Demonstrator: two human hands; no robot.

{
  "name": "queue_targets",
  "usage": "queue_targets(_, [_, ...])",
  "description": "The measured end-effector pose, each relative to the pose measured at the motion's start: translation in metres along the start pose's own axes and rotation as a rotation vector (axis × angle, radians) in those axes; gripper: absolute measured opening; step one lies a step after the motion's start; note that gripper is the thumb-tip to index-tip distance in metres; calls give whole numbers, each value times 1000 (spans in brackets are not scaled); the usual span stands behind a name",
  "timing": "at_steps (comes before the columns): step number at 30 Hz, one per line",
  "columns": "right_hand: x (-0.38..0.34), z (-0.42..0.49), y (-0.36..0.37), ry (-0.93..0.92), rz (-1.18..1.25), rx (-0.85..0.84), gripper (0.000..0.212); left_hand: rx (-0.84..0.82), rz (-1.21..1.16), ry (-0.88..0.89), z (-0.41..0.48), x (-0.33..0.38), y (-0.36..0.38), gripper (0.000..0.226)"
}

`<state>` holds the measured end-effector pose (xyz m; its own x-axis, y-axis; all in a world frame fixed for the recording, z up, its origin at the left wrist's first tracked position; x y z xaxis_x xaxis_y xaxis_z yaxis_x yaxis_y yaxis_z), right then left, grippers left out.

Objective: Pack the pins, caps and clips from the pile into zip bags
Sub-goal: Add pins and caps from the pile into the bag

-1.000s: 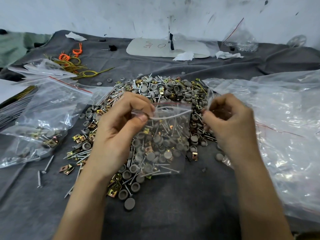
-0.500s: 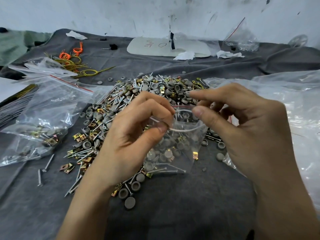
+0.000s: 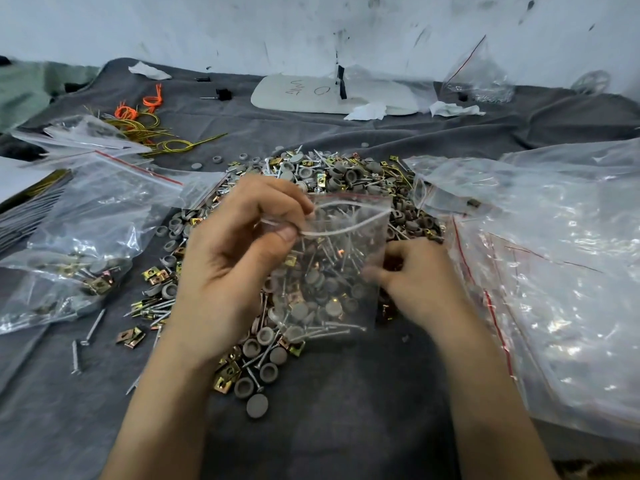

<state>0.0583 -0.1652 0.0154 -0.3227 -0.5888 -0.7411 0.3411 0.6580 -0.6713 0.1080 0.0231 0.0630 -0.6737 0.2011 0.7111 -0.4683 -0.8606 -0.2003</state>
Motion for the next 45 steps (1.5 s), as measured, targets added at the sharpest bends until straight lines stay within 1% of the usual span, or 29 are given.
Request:
queue_targets(2, [1, 1, 10, -2, -84, 21, 20, 31, -13, 10, 1, -2, -5, 28])
queue_targets(4, [0, 3, 14, -9, -110, 57, 23, 48, -8, 14, 0, -3, -9, 29])
queue_targets(7, [-2, 4, 16, -8, -64, 77, 29, 62, -8, 10, 0, -4, -10, 29])
queue_targets(10, [-3, 4, 19, -10, -16, 105, 25, 62, -1, 9, 0, -4, -9, 29])
queue_targets(14, [-3, 3, 16, 12, 53, 91, 18, 63, 0, 6, 0, -3, -9, 29])
queue_targets(16, [-4, 1, 4, -2, 86, 172, 16, 60, 1, -8, 1, -3, -9, 28])
queue_targets(19, [-15, -10, -23, -136, 259, 343, 20, 14, 4, -25, 0, -1, -5, 26])
queue_targets(20, [-21, -17, -33, -215, 326, 393, 20, -16, 25, -22, 0, 1, -2, 22])
queue_targets(22, [-34, -31, -51, -380, 383, 458, 15, -76, 72, -13, -1, 6, 6, 15])
queue_targets(25, [-52, -51, -64, -586, 346, 433, 12, -131, 63, -19, -1, 11, 14, 14])
queue_targets(28, [-61, -60, -66, -683, 225, 393, 11, -148, 71, -30, 0, 13, 16, 12])
queue_targets(32, [-61, -60, -64, -679, 174, 317, 8, -152, 97, -1, 0, 16, 17, 11])
queue_targets(36, [-60, -55, -58, -648, 233, 222, 14, -136, 84, -5, -1, 15, 18, 12])
queue_targets(39, [-58, -53, -57, -613, 336, 237, 17, -126, 74, 4, -1, 16, 16, 13])
queue_targets(42, [-52, -48, -59, -561, 478, 273, 11, -119, 78, 25, 0, 16, 15, 12])
queue_targets(45, [-36, -34, -52, -415, 512, 302, 8, -97, 74, 27, 0, 13, 13, 13])
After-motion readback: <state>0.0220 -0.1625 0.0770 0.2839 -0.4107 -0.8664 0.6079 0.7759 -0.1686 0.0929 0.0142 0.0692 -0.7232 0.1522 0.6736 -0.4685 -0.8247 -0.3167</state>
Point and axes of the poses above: each hand's wrist, its own z-axis towards the middle knuckle, its own y-axis out of the palm, x = y × z, the point moved 3 cm from there along z, towards the middle knuckle, and after that the axes turned 4 degrees about z, right-handed, at the moved point
